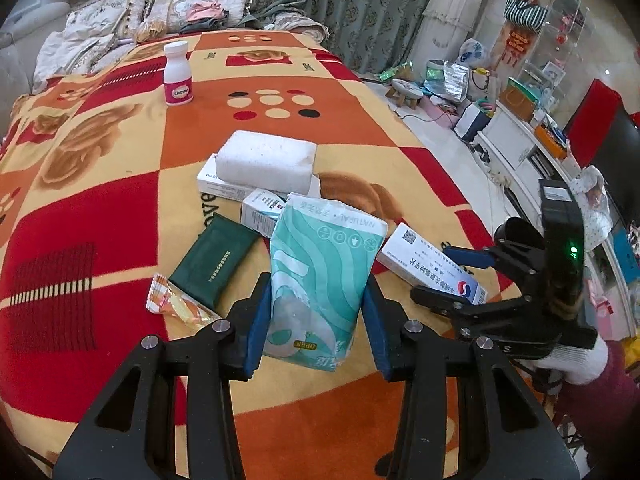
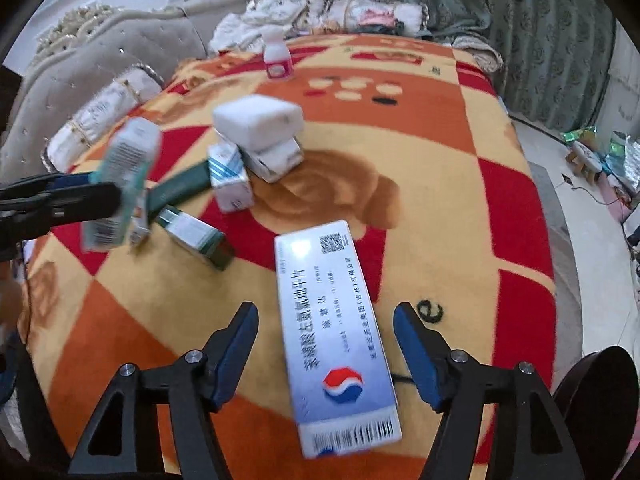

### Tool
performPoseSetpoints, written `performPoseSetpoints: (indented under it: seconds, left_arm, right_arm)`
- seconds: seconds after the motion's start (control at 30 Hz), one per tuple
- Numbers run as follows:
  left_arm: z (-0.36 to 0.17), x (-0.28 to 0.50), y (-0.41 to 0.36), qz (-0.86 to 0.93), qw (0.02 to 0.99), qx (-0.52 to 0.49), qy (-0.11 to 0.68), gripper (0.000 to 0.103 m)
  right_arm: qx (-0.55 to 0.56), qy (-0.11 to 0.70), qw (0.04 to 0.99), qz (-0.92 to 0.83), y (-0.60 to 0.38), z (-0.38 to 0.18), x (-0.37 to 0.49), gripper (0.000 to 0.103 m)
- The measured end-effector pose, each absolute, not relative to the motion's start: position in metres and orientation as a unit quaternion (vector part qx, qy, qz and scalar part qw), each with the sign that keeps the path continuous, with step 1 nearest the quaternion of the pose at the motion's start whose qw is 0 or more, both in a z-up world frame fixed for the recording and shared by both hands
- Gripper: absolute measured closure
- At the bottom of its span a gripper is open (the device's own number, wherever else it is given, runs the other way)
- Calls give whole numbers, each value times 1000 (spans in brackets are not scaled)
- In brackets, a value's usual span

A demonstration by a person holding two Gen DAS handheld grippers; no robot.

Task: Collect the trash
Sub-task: 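Grasp the teal tissue pack with the left tool while the right tool grasps the white medicine box, then carry tissue pack and medicine box to the black bin and open both tools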

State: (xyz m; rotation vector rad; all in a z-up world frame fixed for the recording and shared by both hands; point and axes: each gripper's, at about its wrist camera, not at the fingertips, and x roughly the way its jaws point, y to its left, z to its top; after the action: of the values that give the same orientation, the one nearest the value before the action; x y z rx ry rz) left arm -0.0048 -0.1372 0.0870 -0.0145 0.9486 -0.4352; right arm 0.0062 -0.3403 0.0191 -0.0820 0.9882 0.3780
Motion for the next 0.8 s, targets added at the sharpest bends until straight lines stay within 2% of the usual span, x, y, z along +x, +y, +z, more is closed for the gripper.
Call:
performPoseSetpoints:
  seconds: [0.3, 0.4, 0.8]
  left_arm:
    - [83, -2, -134, -204, 864, -18, 459, 62]
    - [82, -3, -139, -205, 862, -17, 463, 62]
    - [91, -14, -188, -243, 856, 5, 456, 62]
  right_arm:
    - [-37, 474, 862, 176, -340, 10, 10, 36]
    - [-62, 473, 864, 162, -336, 8, 9, 54]
    - [-21, 433, 888, 155, -376, 49, -26, 54]
